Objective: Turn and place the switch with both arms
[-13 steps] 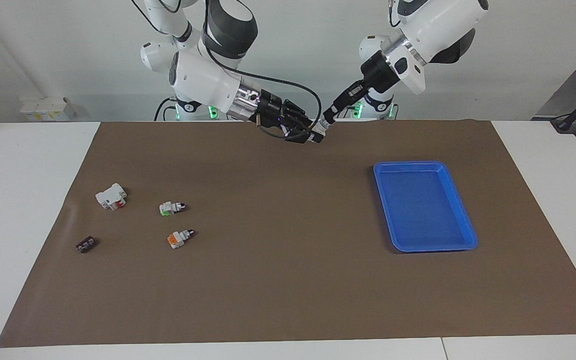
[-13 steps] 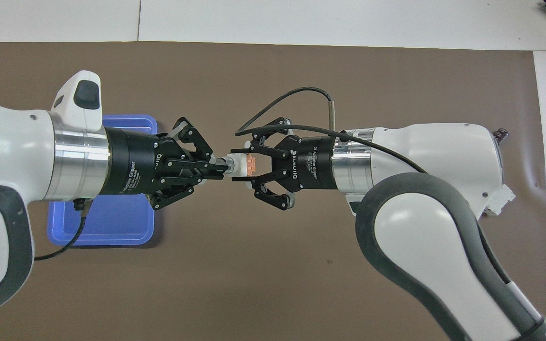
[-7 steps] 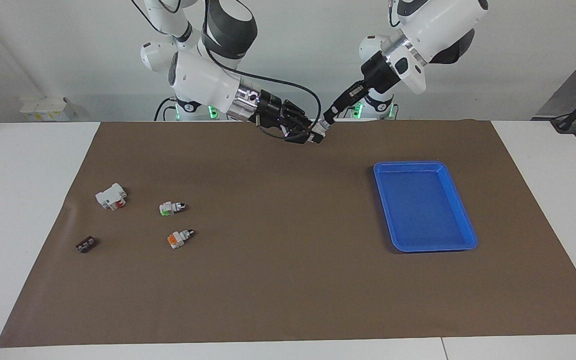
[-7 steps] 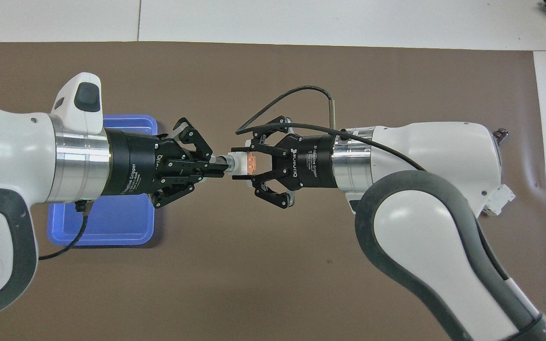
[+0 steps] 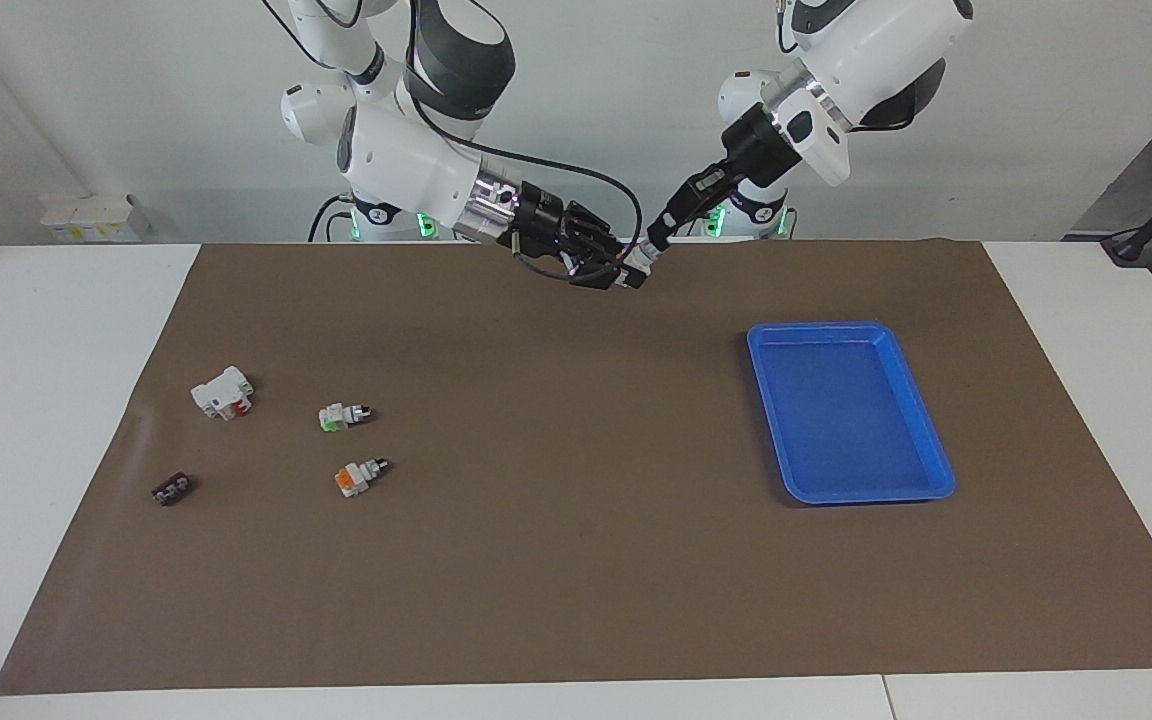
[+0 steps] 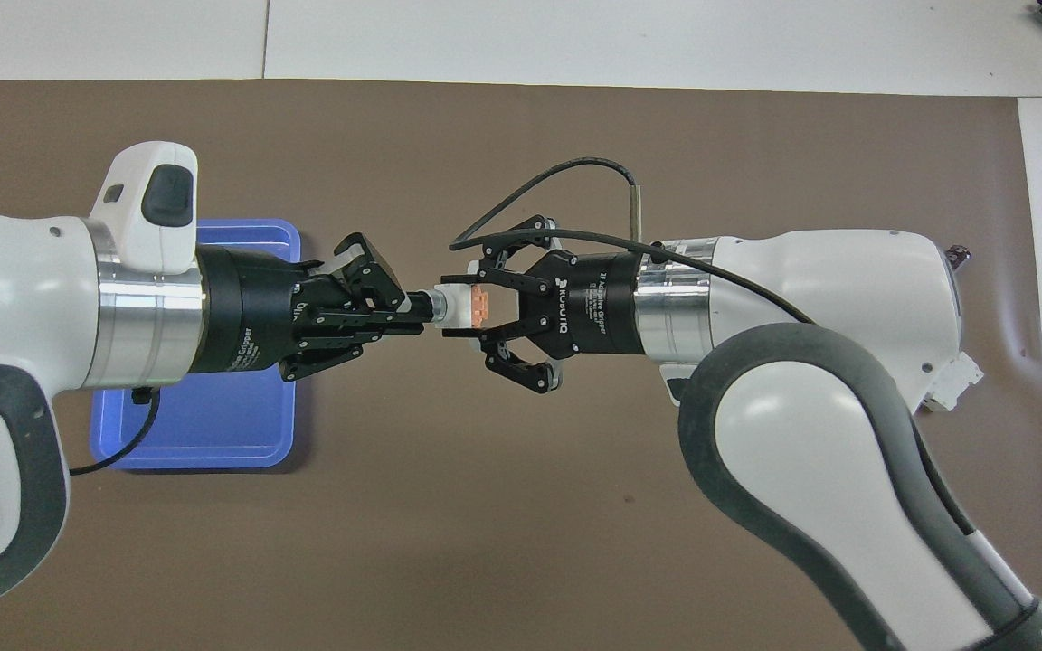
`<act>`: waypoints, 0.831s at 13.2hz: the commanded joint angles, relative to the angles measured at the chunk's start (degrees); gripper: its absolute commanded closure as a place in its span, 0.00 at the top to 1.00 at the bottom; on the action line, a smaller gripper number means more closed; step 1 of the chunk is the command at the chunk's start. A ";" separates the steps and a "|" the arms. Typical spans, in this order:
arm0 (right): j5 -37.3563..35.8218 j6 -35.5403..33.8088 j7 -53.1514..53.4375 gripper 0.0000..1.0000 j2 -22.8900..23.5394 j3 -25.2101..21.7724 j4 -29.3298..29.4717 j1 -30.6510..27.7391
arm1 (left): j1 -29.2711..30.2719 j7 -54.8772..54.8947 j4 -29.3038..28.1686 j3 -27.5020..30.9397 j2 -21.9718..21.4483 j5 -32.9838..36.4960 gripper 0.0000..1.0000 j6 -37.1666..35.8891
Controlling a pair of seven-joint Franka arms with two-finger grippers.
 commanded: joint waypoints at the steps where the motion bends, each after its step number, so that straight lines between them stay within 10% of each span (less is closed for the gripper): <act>1: 0.54 -1.21 -1.84 0.00 -0.48 0.27 -0.34 -0.03 | 0.81 15.26 -1.85 0.72 -0.95 -0.46 0.00 3.53; 11: 0.54 -1.04 -1.84 0.00 -0.57 0.27 -0.34 -0.03 | 0.55 50.96 -2.03 0.72 -0.69 8.50 0.00 5.64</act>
